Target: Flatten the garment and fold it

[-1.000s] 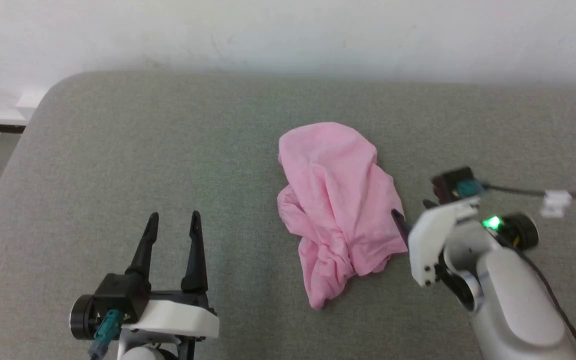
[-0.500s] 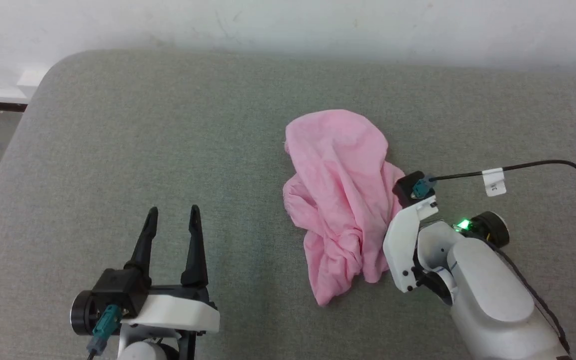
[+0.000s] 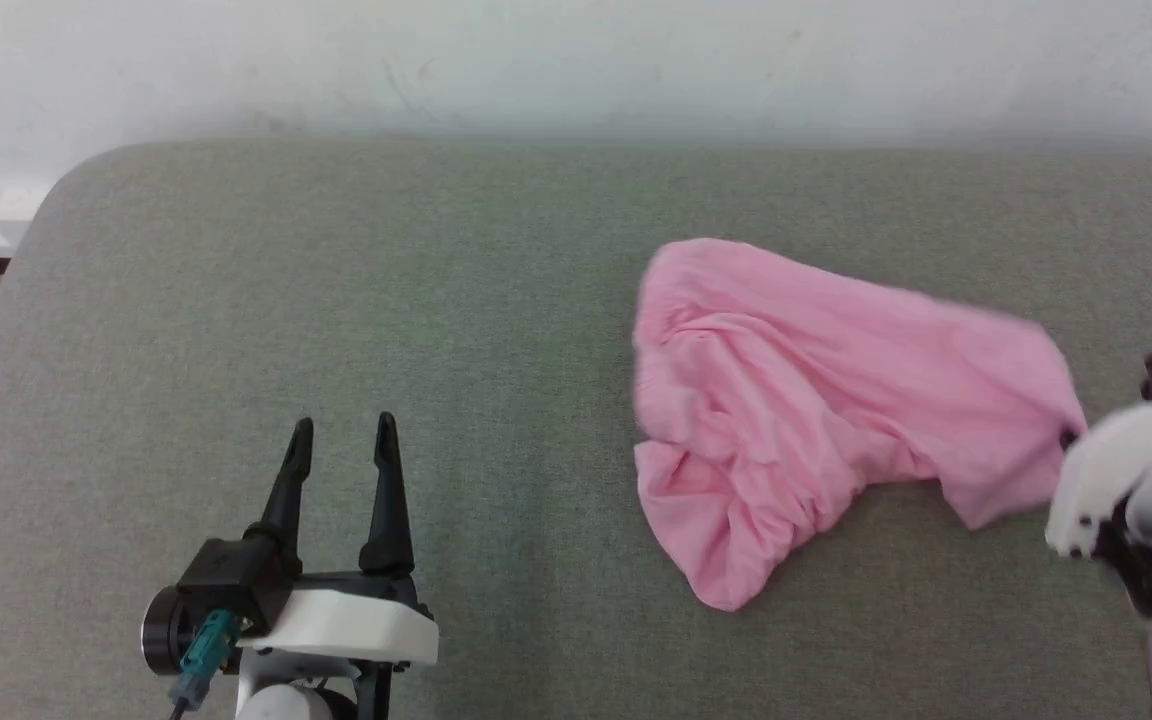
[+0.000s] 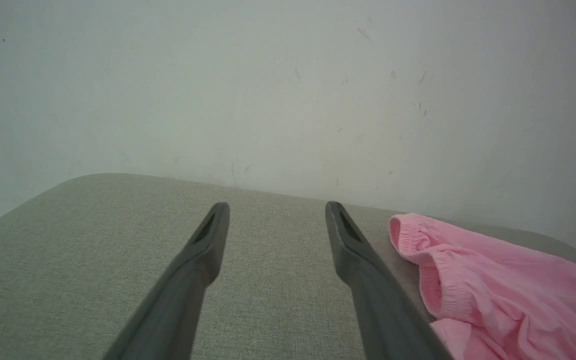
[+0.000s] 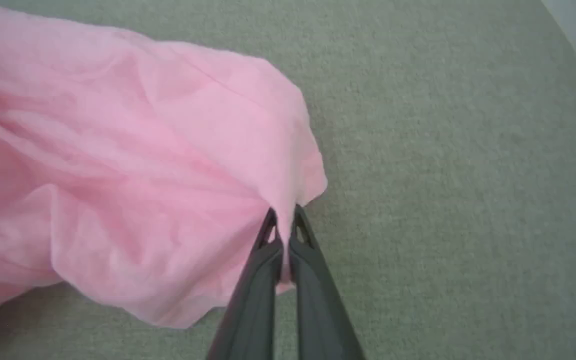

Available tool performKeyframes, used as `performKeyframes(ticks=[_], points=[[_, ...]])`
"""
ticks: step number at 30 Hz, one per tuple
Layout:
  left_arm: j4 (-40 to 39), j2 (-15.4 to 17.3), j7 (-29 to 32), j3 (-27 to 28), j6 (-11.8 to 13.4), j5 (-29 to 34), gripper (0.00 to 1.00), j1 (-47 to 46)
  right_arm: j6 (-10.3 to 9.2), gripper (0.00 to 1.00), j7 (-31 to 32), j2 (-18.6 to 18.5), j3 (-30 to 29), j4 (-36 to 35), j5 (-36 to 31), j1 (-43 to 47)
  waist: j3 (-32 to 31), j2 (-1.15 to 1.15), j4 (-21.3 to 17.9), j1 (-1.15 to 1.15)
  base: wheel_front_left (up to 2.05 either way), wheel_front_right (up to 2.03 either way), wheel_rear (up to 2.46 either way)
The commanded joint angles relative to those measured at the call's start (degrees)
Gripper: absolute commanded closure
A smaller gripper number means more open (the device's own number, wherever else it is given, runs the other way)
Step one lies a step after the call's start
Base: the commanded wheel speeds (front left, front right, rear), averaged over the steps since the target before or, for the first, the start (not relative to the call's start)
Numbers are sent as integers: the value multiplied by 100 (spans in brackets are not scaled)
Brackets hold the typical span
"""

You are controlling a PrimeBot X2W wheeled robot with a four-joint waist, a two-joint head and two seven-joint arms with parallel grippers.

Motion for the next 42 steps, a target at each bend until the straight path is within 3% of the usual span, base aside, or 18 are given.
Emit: performKeyframes(ticks=[1, 2, 3, 4, 5, 13, 18, 25, 31, 37, 42], points=[[24, -15, -27, 13, 6, -39, 0, 34, -5, 100, 53, 79, -138, 30, -94, 156, -34, 0, -56, 1, 0, 0, 0], [30, -15, -27, 17, 5, -47, 0, 43, -5, 100, 104, 133, -282, 55, -173, 237, -44, 0, -80, 1, 0, 0, 0], [38, -15, -27, 20, -1, -58, 0, 54, -5, 93, 116, 216, -392, 57, -214, 290, -52, 0, -103, 1, 0, 0, 0], [48, -16, -27, 23, -9, -63, 0, 62, -5, 31, 53, 305, -472, 14, -226, 317, -58, 0, -121, 1, 0, 0, 0], [59, -16, -27, 27, -16, -69, 0, 68, -5, 0, -82, 394, -524, -70, -230, 329, -65, 0, -137, 1, 0, 0, 0], [113, -16, -27, 32, -76, -213, 0, 40, -5, 0, -1821, 909, -1152, -1227, 165, 962, -175, 0, -150, 1, 0, 0, 0], [186, -16, -27, -33, -121, -455, 0, 10, -5, 0, -2181, 939, -880, -1521, 898, 1768, -180, 0, -296, 1, 0, 0, 0], [1086, -16, 86, -416, -429, -966, 0, -624, -5, 0, -2297, 941, -559, -1762, 886, 2043, -90, 0, -677, 1, 0, 0, 0], [2351, -16, 1573, -1089, -493, -1367, 0, -2288, -5, 0, -2287, 941, -412, -1910, 894, 1879, 110, 0, -919, 1, 0, 0, 0], [3547, -16, 3537, -1770, -16, -1668, 0, -3458, -5, 0, -2310, 942, -205, -1860, 1033, 1773, 327, 0, -1211, 1, 0, 0, 0], [4138, -16, 4342, -2161, 73, -1613, 0, -3686, -5, 0, -2415, 942, -221, -1753, 1080, 1765, 437, 0, -1305, 1, 0, 0, 0]])
